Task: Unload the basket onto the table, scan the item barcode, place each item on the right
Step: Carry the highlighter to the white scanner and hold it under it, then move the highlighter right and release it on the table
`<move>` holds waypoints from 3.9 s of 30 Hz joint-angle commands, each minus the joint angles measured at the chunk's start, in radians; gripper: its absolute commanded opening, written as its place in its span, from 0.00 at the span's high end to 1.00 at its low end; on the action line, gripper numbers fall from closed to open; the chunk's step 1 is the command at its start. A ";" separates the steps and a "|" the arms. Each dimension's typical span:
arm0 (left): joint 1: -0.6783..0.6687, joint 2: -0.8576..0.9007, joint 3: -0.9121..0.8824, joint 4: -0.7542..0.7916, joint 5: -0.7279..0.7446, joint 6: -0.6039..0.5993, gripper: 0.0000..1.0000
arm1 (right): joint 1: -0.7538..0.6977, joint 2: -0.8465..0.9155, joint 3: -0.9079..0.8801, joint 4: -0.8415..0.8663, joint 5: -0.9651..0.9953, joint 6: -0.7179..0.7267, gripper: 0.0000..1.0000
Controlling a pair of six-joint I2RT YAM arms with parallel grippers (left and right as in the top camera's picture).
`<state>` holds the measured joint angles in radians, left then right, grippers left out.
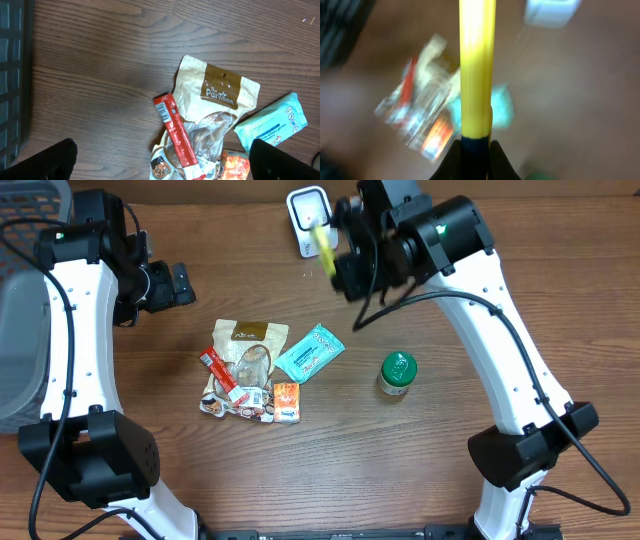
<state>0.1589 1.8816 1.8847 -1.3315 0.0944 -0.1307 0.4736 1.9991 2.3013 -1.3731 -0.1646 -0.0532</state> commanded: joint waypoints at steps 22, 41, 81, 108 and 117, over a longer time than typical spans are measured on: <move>-0.003 -0.005 -0.003 0.002 0.007 0.012 0.00 | -0.009 0.333 0.008 0.660 0.402 -0.635 0.96; -0.003 -0.005 -0.003 0.002 0.007 0.012 0.00 | -0.024 0.597 0.008 1.104 0.658 -0.954 0.96; -0.003 -0.005 -0.003 0.002 0.007 0.012 0.00 | -0.024 0.410 0.008 0.898 0.626 -0.642 0.96; -0.003 -0.005 -0.003 0.002 0.007 0.012 0.00 | -0.640 0.070 -0.154 -0.164 0.021 0.052 0.96; -0.003 -0.005 -0.003 0.002 0.007 0.012 0.00 | -0.731 0.072 -0.620 0.117 0.006 0.018 0.96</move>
<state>0.1589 1.8816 1.8847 -1.3315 0.0944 -0.1303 -0.2497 2.0644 1.7660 -1.2930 -0.1253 -0.0120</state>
